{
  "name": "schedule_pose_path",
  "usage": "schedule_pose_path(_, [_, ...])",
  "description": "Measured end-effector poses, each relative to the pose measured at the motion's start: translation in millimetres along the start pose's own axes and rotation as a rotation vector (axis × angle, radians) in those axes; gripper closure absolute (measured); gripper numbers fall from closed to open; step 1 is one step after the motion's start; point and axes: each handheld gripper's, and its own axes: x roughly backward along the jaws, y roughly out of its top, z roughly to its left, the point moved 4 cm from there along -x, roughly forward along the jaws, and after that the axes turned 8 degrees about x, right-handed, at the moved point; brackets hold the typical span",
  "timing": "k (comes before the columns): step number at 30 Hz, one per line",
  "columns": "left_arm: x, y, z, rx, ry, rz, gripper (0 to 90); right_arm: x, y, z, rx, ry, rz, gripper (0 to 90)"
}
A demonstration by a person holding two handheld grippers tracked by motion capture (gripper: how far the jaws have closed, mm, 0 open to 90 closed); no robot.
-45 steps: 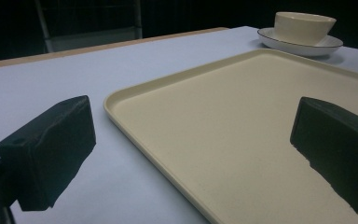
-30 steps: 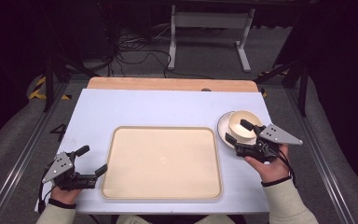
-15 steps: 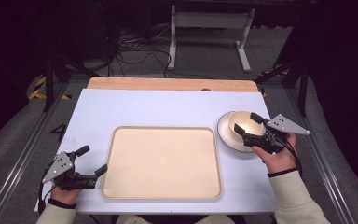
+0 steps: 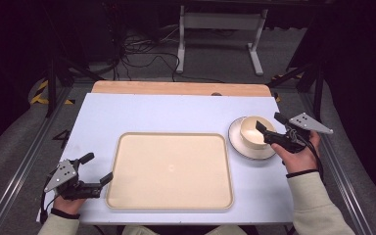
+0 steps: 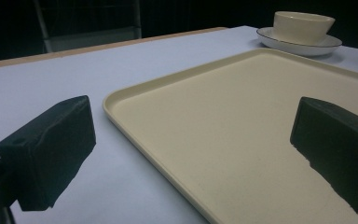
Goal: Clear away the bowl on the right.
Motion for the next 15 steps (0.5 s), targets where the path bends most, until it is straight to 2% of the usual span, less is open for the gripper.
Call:
schedule_pose_path(8, [-0.1, 0.0, 0.0, 0.001, 0.000, 0.000, 0.6, -1.9, -3.2, -13.3, -0.062, -0.047, 0.006, 22.0])
schedule_pose_path(15, [-0.1, 0.0, 0.0, 0.000, 0.000, 0.000, 0.6, -2.2, -4.0, -22.2, -0.054, -0.093, 0.021, 24.2])
